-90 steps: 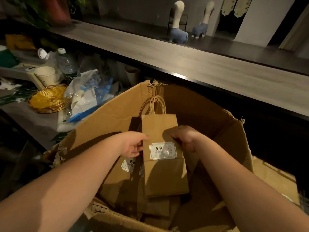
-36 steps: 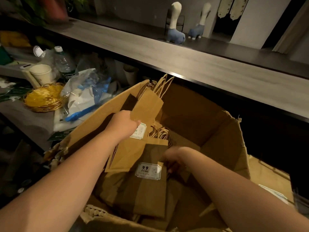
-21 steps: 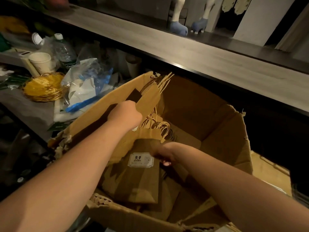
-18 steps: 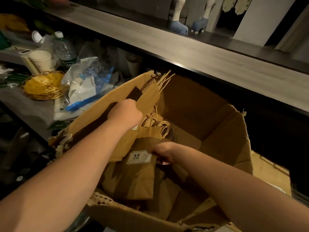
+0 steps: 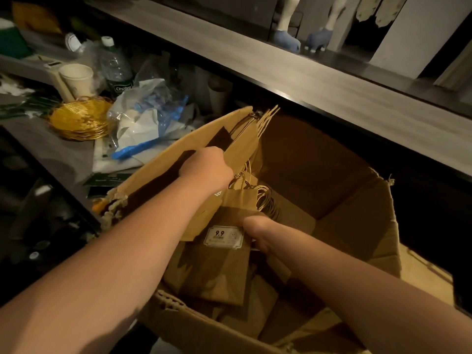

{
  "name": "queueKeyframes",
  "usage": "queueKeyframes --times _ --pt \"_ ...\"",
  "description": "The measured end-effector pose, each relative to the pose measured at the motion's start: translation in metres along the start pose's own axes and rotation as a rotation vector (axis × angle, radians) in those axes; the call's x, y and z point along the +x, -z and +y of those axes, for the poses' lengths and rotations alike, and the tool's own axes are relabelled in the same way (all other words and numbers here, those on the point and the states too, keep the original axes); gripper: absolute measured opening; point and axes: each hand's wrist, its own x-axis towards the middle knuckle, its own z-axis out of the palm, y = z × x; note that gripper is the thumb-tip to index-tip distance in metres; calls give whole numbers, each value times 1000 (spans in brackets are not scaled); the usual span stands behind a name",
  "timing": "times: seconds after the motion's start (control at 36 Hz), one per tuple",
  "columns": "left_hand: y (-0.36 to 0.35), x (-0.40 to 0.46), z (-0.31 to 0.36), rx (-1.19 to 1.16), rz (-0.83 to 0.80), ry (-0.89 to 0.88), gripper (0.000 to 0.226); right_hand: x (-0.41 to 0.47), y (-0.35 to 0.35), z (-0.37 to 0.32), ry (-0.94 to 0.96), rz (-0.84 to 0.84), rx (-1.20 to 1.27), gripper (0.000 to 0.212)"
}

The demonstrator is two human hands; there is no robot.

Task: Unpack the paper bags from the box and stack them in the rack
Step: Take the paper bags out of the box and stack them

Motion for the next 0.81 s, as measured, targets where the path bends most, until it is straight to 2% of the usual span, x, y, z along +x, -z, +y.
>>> queueKeyframes --times 0.17,0.25,0.33,0.39,0.47,0.53,0.58,0.67,0.81 --pt "0 0 1 21 -28 -8 4 -3 -1 2 39 -21 97 31" --pt "0 0 1 21 -28 -11 4 -3 -1 2 110 1 183 49" --pt "1 -1 1 25 -19 -11 6 -5 1 -5 119 25 164 40" --pt "0 -2 0 30 -16 -8 4 -8 4 -11 104 -1 160 41" --pt "0 -2 -3 28 -26 -9 5 -10 16 -22 103 70 110 24" --pt "1 -3 -3 12 -29 -12 7 -11 29 -29 70 77 144 35" --pt "2 -4 -1 -7 -11 -18 8 -18 42 -35 22 14 113 31" --pt "3 -5 1 -55 57 -23 14 -24 60 -37 -21 -42 42 23" --pt "14 -6 10 -182 249 -90 22 -35 83 -41 58 -5 95 20"
